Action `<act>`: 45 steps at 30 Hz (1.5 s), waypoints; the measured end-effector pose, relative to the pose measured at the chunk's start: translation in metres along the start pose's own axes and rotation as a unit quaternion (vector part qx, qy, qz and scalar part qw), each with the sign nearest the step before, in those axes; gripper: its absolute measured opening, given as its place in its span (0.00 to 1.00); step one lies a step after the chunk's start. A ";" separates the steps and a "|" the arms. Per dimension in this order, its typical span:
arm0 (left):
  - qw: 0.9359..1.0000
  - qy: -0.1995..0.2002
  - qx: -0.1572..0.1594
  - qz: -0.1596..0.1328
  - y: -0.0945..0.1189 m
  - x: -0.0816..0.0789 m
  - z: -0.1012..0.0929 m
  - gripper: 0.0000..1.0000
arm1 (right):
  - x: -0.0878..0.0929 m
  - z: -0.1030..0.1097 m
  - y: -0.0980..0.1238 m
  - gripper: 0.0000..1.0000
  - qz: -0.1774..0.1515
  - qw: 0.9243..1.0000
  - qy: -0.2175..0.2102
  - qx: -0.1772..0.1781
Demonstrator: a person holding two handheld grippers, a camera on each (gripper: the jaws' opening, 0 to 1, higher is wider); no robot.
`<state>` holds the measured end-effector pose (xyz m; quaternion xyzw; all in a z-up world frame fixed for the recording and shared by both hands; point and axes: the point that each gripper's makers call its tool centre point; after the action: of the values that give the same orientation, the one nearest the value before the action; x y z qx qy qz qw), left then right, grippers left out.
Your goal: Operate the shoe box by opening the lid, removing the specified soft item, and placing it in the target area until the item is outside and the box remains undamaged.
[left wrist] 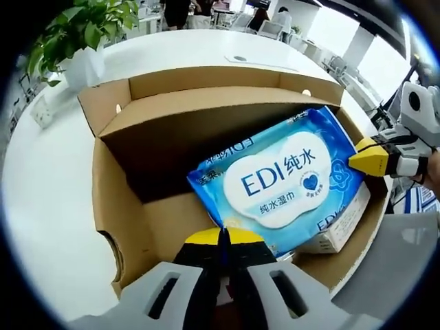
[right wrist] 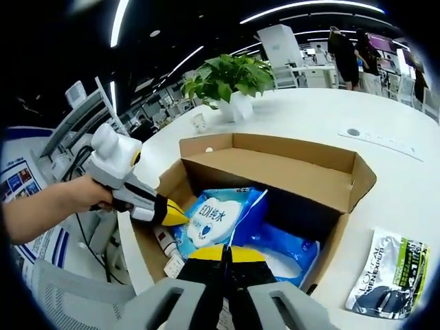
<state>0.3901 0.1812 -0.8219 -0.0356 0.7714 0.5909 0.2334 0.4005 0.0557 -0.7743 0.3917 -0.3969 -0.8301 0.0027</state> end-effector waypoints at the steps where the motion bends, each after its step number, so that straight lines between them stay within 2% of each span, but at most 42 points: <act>1: 1.000 0.003 0.001 -0.001 0.001 0.000 0.000 0.00 | 0.000 0.000 0.000 0.00 0.000 1.000 -0.001 0.000; 16: 1.000 0.013 0.004 -0.022 0.022 0.000 -0.004 0.00 | -0.001 0.003 0.006 0.00 -0.003 1.000 -0.001 -0.004; 26: 0.999 0.015 0.000 -0.043 0.034 -0.006 -0.008 0.00 | -0.004 0.004 0.014 0.00 -0.013 1.000 -0.001 -0.005; 45: 0.997 0.015 0.015 -0.077 0.060 -0.022 -0.030 0.00 | -0.012 0.003 0.047 0.00 -0.038 0.999 -0.007 -0.003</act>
<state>0.3805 0.1659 -0.7537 -0.1003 0.7785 0.5588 0.2677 0.3924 0.0287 -0.7343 0.4007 -0.3788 -0.8336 -0.0305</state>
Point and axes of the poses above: the point that each gripper's makers call its tool centre point, and the gripper's own axes: y roughly backward along the fingers, z roughly to its left, x roughly out of its underside, and after that the axes turned 5 degrees about z, right-handed
